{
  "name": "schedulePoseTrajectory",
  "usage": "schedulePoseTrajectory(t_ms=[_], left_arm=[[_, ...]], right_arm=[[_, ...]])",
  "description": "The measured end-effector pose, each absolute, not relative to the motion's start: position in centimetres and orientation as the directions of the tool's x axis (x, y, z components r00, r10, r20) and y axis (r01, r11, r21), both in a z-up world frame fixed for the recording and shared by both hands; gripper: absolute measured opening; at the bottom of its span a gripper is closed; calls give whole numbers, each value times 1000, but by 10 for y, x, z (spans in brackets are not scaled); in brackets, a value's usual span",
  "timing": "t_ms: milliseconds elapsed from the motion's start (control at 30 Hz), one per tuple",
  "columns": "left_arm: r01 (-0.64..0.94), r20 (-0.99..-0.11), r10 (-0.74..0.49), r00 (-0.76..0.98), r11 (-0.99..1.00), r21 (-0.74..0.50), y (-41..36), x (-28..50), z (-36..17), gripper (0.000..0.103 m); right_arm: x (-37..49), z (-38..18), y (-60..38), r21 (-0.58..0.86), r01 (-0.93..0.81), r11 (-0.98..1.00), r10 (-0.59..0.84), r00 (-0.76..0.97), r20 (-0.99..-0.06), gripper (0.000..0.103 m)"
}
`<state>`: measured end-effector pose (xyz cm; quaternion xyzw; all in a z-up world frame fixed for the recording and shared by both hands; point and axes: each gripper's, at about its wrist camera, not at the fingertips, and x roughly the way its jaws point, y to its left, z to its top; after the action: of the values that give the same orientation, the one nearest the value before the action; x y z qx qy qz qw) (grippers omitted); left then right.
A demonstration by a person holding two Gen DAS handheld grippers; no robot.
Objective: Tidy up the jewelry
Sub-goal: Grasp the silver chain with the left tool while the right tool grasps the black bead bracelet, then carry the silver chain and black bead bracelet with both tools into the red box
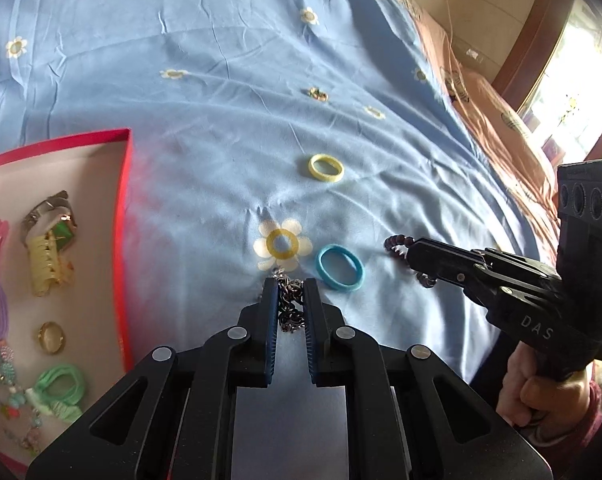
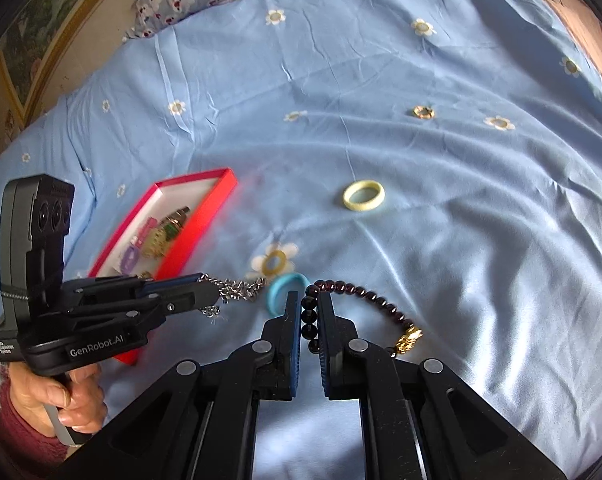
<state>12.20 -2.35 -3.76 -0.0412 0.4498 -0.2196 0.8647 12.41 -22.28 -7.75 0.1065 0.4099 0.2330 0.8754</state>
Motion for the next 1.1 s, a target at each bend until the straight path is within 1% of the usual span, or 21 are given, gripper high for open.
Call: schedulePoseTrajectory(t_ms=[267,467,767,1100], left_arm=[[317,-705,-425,567,903,-290,3,101,-5,10],[280,-678,-411,610,912,-301,28,84,9,10],[226,-664,-375,646,926,-303,60,65,17,10],[160,-669,-329,666,940,-303,94,53,13,10]], right_arm=[[116,-46,-210,403,-366,839,544,575,-612,7],[110,-34,-194,418,-407,812,584,562,-586,7],[103,-20,-165,425,-469,774,632,533,-563,7],[97,-17,-123,417,-539,732,673,477,-566,7]])
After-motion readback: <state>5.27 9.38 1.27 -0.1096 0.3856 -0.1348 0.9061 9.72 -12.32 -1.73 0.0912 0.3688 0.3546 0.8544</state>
